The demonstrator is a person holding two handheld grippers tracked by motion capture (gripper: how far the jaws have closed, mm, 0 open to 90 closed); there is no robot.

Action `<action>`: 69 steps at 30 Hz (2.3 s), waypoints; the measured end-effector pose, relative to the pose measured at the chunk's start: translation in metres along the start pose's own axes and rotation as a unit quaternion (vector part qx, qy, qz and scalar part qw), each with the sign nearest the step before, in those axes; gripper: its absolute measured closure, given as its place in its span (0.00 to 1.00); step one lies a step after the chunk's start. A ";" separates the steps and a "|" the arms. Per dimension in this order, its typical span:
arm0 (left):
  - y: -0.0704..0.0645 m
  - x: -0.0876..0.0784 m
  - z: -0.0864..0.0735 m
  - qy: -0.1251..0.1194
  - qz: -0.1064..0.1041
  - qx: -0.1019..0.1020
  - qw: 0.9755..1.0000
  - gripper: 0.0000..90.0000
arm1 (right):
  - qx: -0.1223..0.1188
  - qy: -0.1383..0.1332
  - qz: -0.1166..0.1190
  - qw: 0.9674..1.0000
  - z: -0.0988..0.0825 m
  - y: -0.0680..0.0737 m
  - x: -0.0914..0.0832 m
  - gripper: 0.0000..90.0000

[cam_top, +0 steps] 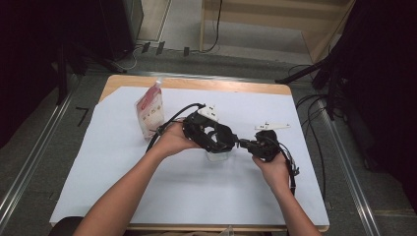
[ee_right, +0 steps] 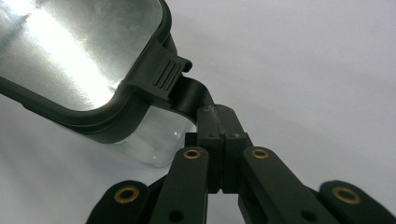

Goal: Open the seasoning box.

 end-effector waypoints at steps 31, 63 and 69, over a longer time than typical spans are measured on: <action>-0.019 0.004 0.032 -0.004 -0.049 0.023 0.999 0.72 | -0.001 -0.004 0.001 1.000 0.001 0.001 -0.001 1.00; -0.023 0.009 0.037 0.004 -0.098 -0.023 0.995 0.88 | -0.002 -0.006 -0.002 1.000 -0.001 0.004 -0.002 1.00; -0.020 -0.009 0.028 0.000 -0.095 -0.044 0.994 0.83 | 0.001 -0.014 0.002 1.000 -0.003 0.007 -0.011 0.95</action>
Point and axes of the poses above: each handheld gripper's, and its own axes: x roughly forward along the jaws, z roughly out of its top, y roughly to its left, the point moved 6 cm from there along x, roughly forward along the jaws, and after that the axes turned 4 degrees about -y, right-handed, at the moved point
